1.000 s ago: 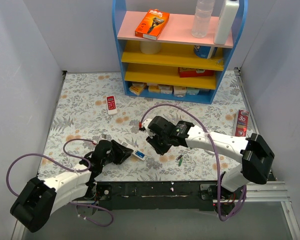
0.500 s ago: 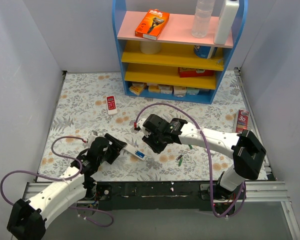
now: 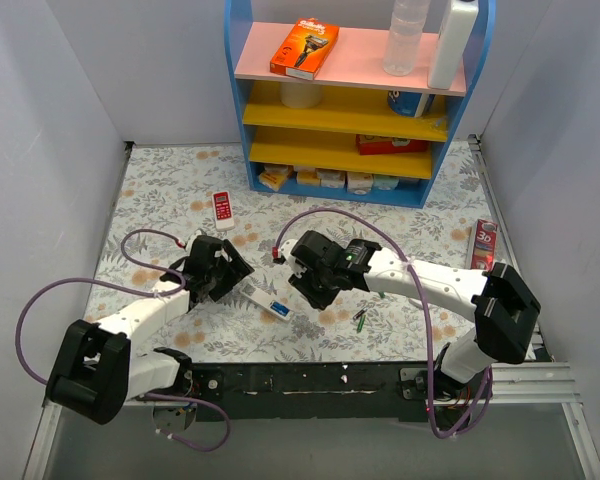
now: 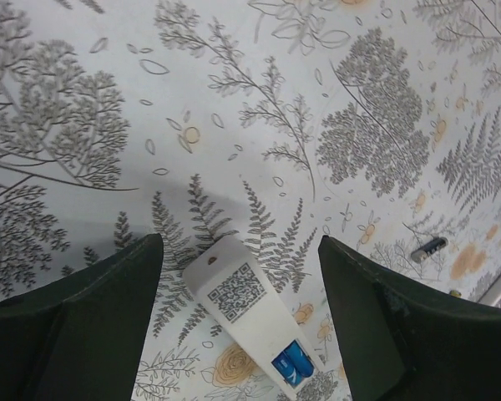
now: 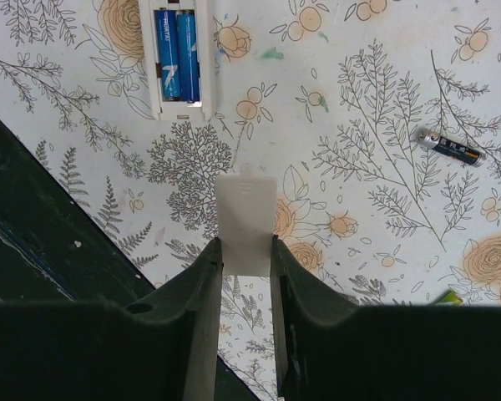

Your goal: Load the batteries into the remote control

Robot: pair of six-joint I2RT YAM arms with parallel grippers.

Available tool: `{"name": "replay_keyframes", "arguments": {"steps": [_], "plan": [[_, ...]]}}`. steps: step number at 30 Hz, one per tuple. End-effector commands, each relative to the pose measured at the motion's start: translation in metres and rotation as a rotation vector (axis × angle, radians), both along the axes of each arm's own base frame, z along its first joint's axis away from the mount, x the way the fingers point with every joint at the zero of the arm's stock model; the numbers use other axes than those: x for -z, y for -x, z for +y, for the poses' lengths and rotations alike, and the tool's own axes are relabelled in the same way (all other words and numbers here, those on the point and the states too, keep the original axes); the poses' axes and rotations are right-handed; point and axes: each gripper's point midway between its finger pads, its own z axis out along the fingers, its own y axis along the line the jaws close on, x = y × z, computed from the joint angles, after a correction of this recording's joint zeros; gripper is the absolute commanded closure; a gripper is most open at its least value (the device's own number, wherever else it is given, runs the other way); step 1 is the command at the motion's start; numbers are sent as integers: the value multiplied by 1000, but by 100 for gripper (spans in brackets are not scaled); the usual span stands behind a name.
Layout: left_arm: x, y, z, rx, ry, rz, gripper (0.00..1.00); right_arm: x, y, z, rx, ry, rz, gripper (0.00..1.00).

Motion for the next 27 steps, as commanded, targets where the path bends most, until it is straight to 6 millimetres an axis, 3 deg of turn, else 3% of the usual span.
{"name": "replay_keyframes", "arguments": {"steps": [1, 9, 18, 20, 24, 25, 27], "plan": [[-9, -4, -24, 140, 72, -39, 26, -10, 2, 0, -16, -34, -10, 83], [7, 16, -36, 200, 135, 45, 31, -10, 2, 0, -23, -32, -11, 83], [-8, 41, -54, 232, 241, 28, 33, -2, 4, 3, -92, 14, 12, 83], [-6, 41, -48, 193, 228, 23, 30, 0, 5, 4, -112, 35, 20, 83], [-25, 31, -26, 53, 188, -61, 15, 3, 7, 7, -159, 73, 31, 83], [-45, 28, -24, 31, 217, -126, 13, 4, 7, 7, -169, 81, 32, 83], [-59, 22, 0, -77, 154, -194, 10, 5, 6, 9, -189, 97, 33, 83]]}}
